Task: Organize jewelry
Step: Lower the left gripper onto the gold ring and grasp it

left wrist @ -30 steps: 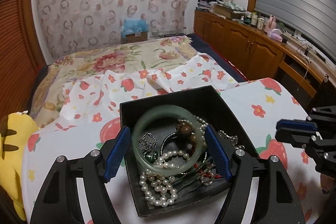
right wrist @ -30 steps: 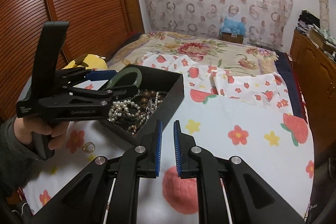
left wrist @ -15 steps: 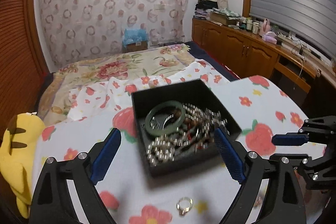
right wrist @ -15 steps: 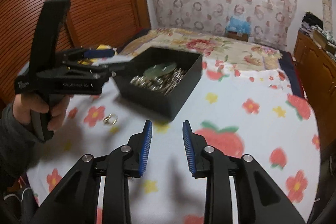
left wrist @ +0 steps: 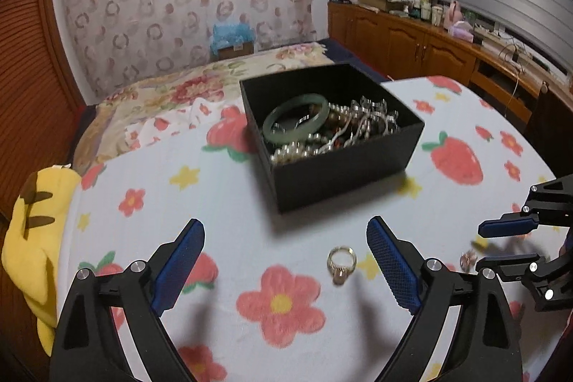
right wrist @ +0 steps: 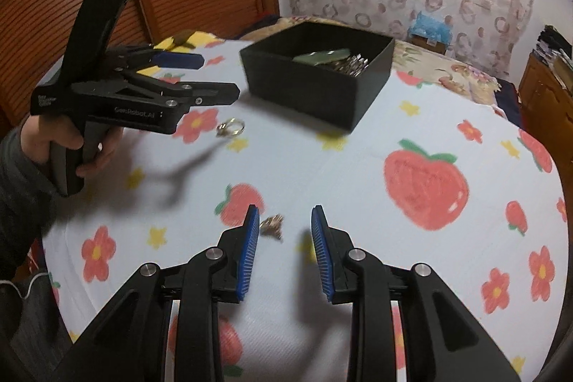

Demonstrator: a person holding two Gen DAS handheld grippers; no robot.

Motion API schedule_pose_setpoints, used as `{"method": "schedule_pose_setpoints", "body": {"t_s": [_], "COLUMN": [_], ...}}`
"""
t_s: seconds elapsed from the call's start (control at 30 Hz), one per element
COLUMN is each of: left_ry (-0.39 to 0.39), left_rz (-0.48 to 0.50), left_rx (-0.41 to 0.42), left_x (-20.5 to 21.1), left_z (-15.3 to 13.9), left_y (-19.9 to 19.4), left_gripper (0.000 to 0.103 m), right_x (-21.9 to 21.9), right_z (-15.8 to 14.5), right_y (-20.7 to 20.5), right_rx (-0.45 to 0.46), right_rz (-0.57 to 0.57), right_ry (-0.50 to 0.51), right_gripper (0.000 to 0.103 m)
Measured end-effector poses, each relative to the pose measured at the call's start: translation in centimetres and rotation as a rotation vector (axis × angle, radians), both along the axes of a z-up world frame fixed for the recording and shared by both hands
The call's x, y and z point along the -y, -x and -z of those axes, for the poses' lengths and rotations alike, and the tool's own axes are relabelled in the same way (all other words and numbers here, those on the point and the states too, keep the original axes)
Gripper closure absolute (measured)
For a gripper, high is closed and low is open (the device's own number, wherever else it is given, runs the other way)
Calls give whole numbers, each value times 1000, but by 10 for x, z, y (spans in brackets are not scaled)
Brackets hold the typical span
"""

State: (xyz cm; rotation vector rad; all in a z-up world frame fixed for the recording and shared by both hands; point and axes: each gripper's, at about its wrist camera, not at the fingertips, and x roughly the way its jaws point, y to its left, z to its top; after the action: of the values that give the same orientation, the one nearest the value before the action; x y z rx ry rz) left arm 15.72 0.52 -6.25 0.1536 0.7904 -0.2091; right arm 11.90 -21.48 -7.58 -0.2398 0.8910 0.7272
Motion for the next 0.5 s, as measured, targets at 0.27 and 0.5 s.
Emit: {"method": "schedule_pose_setpoints", "body": {"t_s": [0.27, 0.5], "left_ry": [15, 17], "left_rz": [44, 80], "left_rx": [-59, -98], "left_x": [1, 11], "left_z": [11, 14], "left_y": [10, 11], "left_gripper": [15, 33], "right_x": [-16, -12], "right_z": [5, 3], "right_y": [4, 1], "right_rx": [43, 42], "right_rz": [-26, -29], "right_ry": [89, 82], "right_gripper": [81, 86]}}
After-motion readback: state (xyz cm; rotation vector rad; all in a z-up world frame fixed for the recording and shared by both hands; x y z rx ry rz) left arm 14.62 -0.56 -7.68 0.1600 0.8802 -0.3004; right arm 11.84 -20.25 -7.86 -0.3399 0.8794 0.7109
